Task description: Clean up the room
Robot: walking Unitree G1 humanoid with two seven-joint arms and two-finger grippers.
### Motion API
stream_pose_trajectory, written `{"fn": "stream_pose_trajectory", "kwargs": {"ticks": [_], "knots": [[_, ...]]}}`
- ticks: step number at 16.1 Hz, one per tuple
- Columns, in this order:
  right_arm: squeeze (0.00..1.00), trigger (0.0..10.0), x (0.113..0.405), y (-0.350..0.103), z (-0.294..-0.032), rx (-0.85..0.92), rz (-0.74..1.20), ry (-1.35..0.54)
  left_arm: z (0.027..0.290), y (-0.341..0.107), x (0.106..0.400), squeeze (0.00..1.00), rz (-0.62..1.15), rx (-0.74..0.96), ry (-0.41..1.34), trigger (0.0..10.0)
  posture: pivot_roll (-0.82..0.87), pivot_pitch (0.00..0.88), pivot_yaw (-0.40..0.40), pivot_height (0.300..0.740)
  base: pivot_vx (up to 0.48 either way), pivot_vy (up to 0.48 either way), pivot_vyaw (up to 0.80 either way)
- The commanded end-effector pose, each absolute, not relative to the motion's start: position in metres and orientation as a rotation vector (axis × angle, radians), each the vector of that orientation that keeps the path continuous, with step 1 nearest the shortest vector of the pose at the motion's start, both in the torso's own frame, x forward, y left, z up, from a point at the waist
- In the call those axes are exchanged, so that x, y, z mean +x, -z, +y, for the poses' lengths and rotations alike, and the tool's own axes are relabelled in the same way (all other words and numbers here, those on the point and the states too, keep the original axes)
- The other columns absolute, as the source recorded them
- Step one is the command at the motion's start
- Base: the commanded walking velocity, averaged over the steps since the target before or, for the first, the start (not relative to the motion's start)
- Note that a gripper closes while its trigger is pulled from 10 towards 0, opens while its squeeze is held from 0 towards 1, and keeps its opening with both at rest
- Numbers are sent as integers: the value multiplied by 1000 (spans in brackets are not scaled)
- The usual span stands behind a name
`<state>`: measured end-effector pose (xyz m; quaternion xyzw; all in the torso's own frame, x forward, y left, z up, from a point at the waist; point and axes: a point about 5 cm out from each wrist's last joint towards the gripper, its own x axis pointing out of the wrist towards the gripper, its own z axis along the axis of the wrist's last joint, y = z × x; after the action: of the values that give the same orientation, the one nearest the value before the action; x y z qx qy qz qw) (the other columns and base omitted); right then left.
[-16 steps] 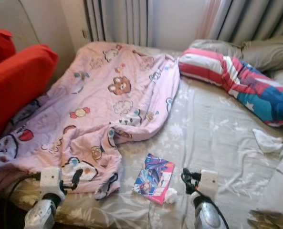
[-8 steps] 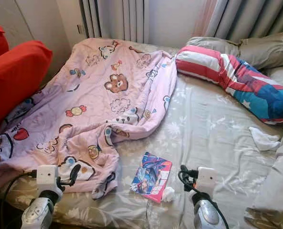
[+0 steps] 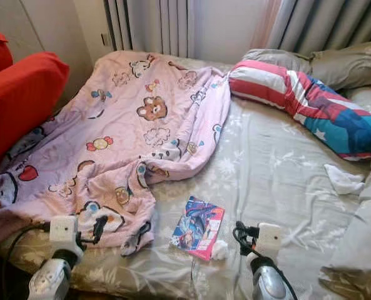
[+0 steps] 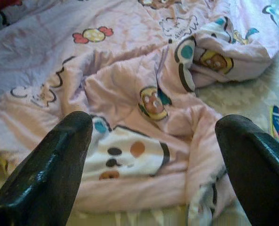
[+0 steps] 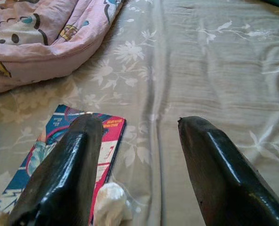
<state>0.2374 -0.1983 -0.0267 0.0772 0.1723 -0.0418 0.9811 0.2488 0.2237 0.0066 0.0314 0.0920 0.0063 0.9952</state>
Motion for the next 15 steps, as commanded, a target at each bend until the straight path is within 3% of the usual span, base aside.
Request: {"fn": "stream_pose_trajectory", "kwargs": {"ticks": [1,15], "knots": [[0,10000,232,31,-199,162,363,96,226,-3,245,0,210,59,-19,10000,124,96,-61,680,0,0,0],[0,10000,233,31,-201,155,381,105,228,-6,247,0,203,48,-31,10000,132,135,-68,652,0,0,0]]}}
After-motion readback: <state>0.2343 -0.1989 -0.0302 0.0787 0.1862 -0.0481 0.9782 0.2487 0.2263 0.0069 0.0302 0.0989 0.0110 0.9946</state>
